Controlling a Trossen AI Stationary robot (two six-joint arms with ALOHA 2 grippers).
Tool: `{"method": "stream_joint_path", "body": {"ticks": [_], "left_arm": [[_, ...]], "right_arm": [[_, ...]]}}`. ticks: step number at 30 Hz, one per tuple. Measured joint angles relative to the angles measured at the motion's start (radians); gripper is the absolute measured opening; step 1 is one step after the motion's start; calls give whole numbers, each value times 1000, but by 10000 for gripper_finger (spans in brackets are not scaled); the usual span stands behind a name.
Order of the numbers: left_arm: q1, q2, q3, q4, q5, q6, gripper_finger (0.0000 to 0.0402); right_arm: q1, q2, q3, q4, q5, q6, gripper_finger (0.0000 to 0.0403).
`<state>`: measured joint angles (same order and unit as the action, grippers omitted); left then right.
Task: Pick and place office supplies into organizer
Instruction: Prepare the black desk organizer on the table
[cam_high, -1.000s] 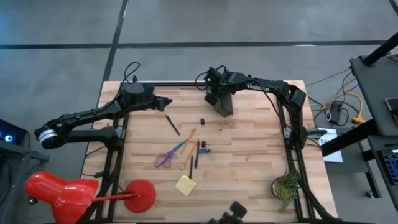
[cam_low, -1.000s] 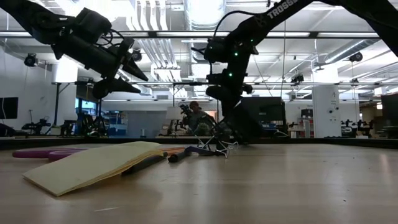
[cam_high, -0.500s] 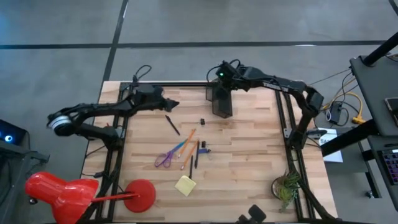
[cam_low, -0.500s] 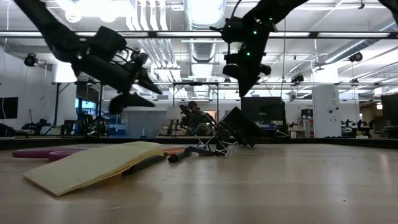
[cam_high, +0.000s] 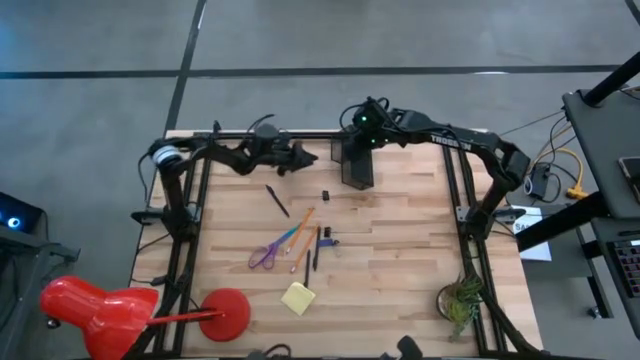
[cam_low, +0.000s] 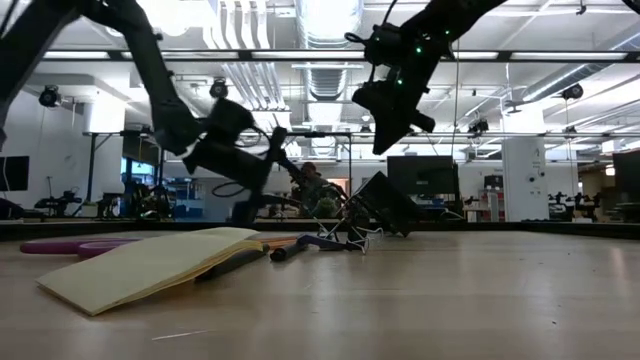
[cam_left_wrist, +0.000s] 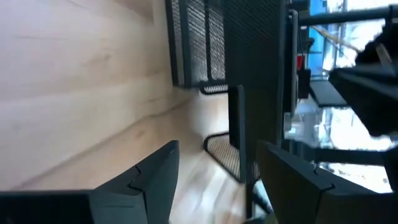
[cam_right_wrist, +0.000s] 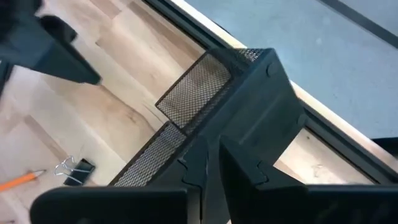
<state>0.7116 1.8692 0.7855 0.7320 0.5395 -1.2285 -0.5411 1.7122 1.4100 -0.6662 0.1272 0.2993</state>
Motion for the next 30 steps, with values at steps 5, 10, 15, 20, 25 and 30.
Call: {"method": "stream_joint_path", "body": {"ticks": [5,10,15,20,25,30], "left_arm": [[3,52,99,-86,-21,-45,185],[3,58,178,-250,-36,31,96],[14,58,260,-393,-77,157,10],[15,85,428,-737,-123,512,3],[-3,117,591,-1009,-188,965,1],[-6,122,639,-1035,-228,1248,1]], "right_arm": [[6,-2,4,0,3,-12,28],[6,-2,-4,-2,3,-14,28],[6,-2,-6,-1,3,-14,28],[6,-2,-6,5,3,-43,28],[6,-2,-6,17,3,-103,28],[6,-2,-6,18,3,-137,28]]}}
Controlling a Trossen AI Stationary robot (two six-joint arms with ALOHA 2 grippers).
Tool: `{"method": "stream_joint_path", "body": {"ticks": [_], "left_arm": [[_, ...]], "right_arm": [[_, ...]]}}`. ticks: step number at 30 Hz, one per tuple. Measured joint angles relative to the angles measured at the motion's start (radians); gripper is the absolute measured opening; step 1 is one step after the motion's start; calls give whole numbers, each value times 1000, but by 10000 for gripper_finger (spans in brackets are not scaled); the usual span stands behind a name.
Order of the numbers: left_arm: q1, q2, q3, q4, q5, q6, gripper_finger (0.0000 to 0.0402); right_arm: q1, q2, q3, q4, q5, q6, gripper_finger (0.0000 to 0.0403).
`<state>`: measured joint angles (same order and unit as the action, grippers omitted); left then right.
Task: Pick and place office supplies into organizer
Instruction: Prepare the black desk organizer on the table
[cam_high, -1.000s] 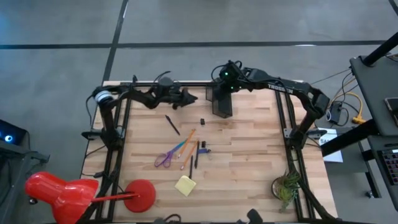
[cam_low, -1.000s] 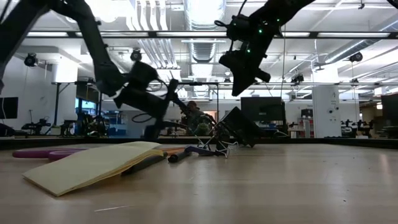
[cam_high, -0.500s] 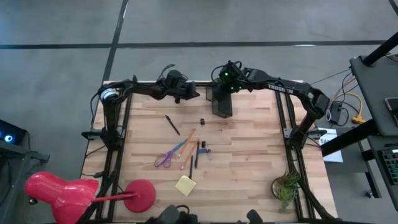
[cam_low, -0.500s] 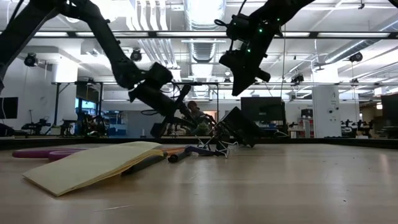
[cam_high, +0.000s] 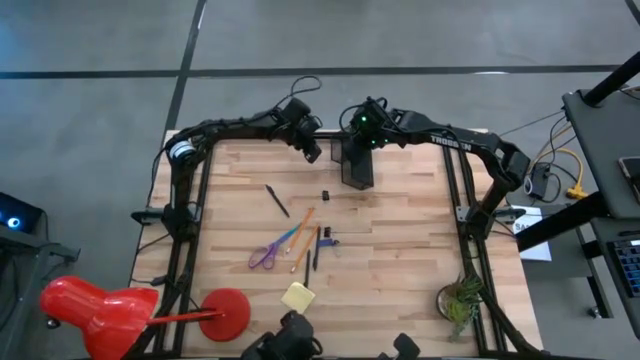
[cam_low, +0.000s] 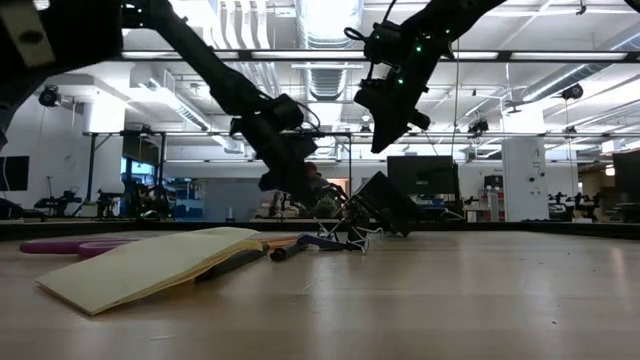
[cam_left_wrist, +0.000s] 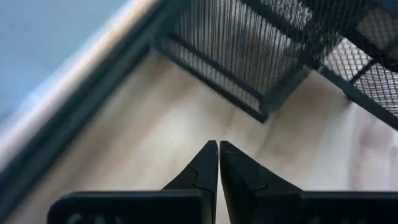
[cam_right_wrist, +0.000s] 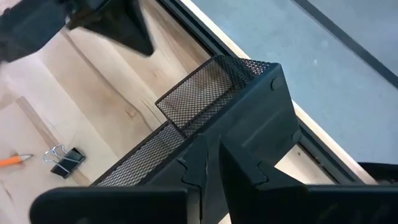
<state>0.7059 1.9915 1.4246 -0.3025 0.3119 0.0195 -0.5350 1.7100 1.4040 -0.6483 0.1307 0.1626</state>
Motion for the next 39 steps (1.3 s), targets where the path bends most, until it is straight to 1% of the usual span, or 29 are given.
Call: {"method": "stream_joint_path", "body": {"ticks": [4,7,10,14,21,27,32,39], "left_arm": [[12,13,-3,10,-14,19,1],[19,53,-2,-5,24,12,1],[17,85,11,-1,51,-45,1],[4,117,36,5,54,-65,1],[-12,181,142,10,50,-66,1],[-13,221,223,-16,80,-67,1],[-13,223,224,-23,87,-66,1],[-13,223,224,-21,96,-66,1]], "right_arm": [[0,0,0,0,0,-24,28],[-1,0,0,1,-5,-32,28],[-3,0,0,2,-70,-32,28],[-1,0,-6,5,-85,-14,28],[-2,0,-35,0,-85,21,28],[-3,0,-79,-6,-86,67,28],[-12,0,-118,-6,-86,101,28],[-54,0,-172,-1,-93,141,28]]}}
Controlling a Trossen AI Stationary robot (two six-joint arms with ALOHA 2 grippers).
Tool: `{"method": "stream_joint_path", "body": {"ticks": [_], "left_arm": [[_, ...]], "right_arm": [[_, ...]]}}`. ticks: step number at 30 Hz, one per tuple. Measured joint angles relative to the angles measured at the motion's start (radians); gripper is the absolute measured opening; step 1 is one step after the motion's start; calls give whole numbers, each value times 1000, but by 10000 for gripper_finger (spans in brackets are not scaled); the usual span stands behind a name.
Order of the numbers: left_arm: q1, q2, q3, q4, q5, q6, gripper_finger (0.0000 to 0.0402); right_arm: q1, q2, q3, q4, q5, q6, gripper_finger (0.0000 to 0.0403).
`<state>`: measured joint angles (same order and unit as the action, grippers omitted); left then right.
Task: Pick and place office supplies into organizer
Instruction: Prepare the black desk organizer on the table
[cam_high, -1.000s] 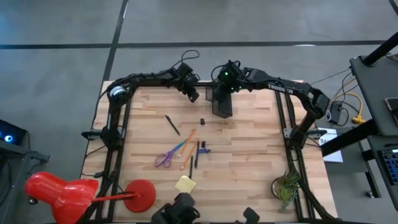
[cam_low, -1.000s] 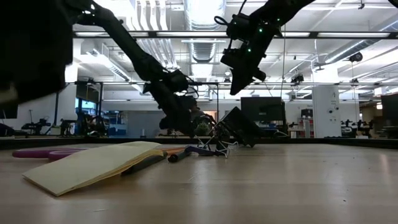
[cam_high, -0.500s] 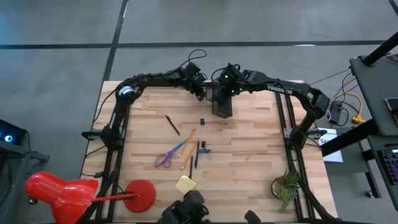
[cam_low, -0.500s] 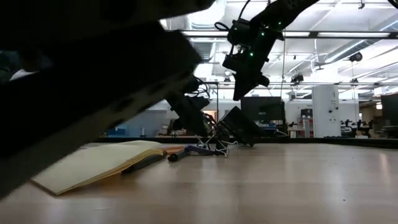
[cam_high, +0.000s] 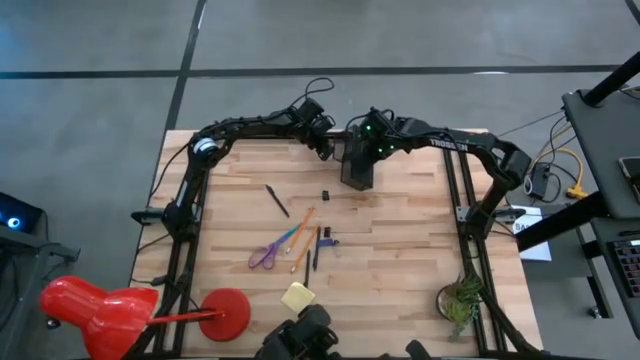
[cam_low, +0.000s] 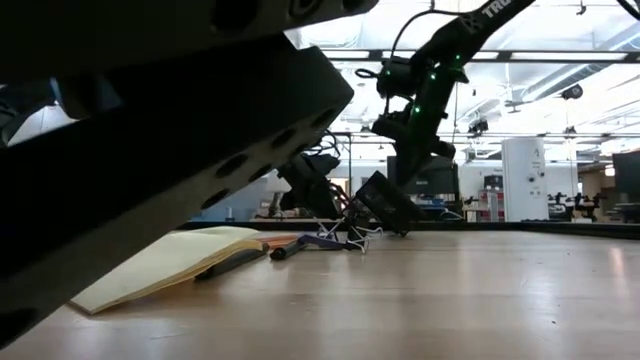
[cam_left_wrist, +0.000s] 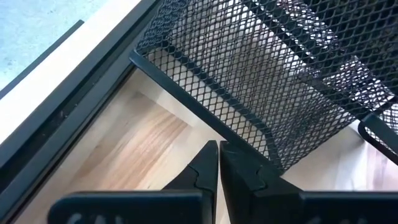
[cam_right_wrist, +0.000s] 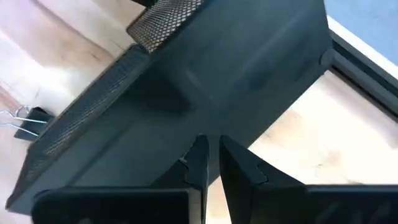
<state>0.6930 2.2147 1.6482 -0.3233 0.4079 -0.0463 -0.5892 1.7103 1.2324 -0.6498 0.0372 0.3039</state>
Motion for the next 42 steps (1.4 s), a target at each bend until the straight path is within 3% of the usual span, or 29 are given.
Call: {"method": "stream_joint_path", "body": {"ticks": [12,23,37,42], "left_arm": [[-3,-3,14,6,64,4,1],[-27,-5,125,-20,198,-3,1],[-101,-22,139,-27,255,-5,1],[-128,-29,137,-30,261,-26,1]], "right_arm": [[-10,31,-71,100,-153,64,28],[4,41,-101,137,-172,122,28],[26,43,-183,229,-194,176,28],[36,27,-168,165,-235,160,28]]}}
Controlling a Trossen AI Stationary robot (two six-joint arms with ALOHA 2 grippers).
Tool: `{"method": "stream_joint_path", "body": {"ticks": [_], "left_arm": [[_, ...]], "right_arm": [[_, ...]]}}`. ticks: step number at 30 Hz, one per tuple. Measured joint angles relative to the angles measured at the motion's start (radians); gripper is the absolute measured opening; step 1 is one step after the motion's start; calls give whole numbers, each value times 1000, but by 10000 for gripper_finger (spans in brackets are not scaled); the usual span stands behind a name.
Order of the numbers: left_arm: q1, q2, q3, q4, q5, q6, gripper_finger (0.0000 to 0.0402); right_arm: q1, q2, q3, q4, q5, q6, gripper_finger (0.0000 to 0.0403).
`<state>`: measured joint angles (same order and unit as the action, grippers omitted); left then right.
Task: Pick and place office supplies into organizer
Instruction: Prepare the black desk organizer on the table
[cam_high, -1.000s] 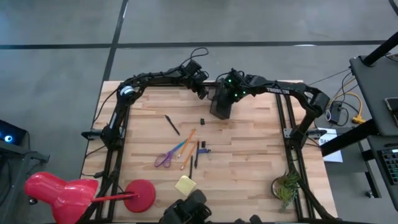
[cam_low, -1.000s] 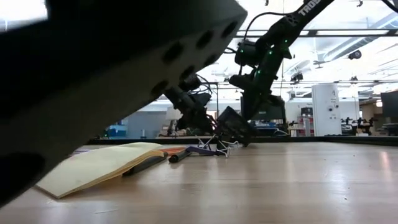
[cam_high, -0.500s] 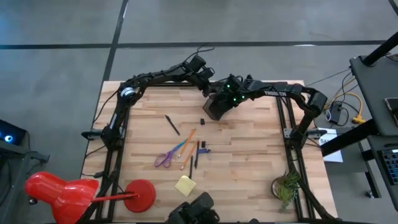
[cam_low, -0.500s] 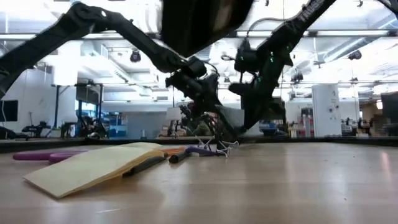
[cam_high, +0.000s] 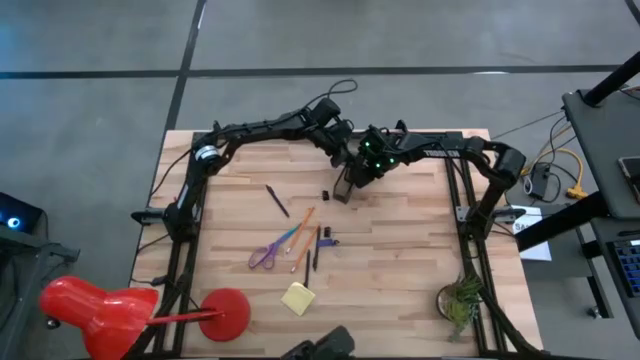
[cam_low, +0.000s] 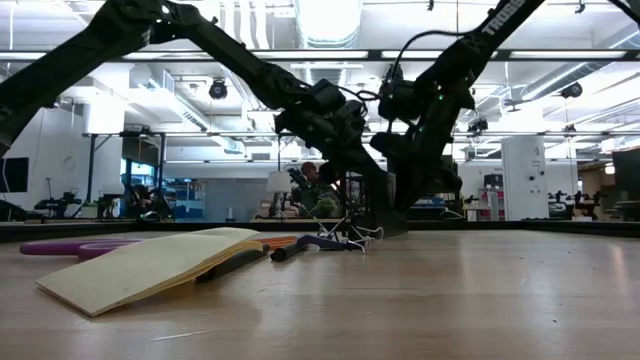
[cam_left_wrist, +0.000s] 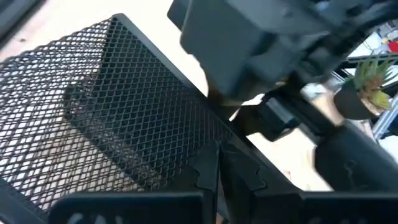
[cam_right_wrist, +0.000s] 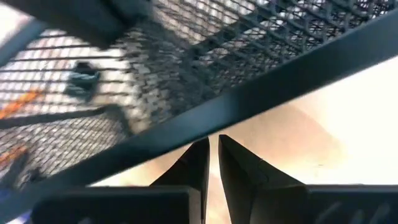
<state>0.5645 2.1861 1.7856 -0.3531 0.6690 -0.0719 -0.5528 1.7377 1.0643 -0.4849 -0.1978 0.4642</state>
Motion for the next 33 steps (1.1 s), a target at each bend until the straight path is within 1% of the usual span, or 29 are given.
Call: {"method": "stream_joint_path", "body": {"ticks": [2,4,8,11,13,15,18,20,22,26,30,33], "left_arm": [[-5,-12,-2,-6,-1,0,1],[-5,-33,-2,-7,-2,-1,1],[-2,-99,-4,1,-5,1,1],[7,-144,-10,-6,-40,35,1],[17,-158,-15,-2,-109,79,1],[33,-159,-27,-8,-168,85,1],[72,-155,-46,-41,-183,43,1],[101,-152,-60,-63,-175,-25,1],[128,-152,-82,-55,-142,-80,1],[155,-146,-105,-39,-125,-96,1],[158,-114,-103,-34,-125,-99,1],[154,-89,-103,-22,-120,-128,1]], "right_arm": [[10,-27,7,-34,5,-17,28],[21,-64,8,-52,33,-29,28],[32,-151,8,-67,71,-71,28],[29,-207,9,-58,121,-72,28],[23,-227,9,-34,152,-71,28],[16,-231,9,-8,151,-69,28],[15,-212,9,35,150,-53,28],[16,-198,9,51,150,-36,28],[16,-183,9,58,171,-22,28],[15,-165,9,51,206,-23,28],[16,-165,9,47,244,-50,28],[16,-165,9,47,250,-53,28]]}}
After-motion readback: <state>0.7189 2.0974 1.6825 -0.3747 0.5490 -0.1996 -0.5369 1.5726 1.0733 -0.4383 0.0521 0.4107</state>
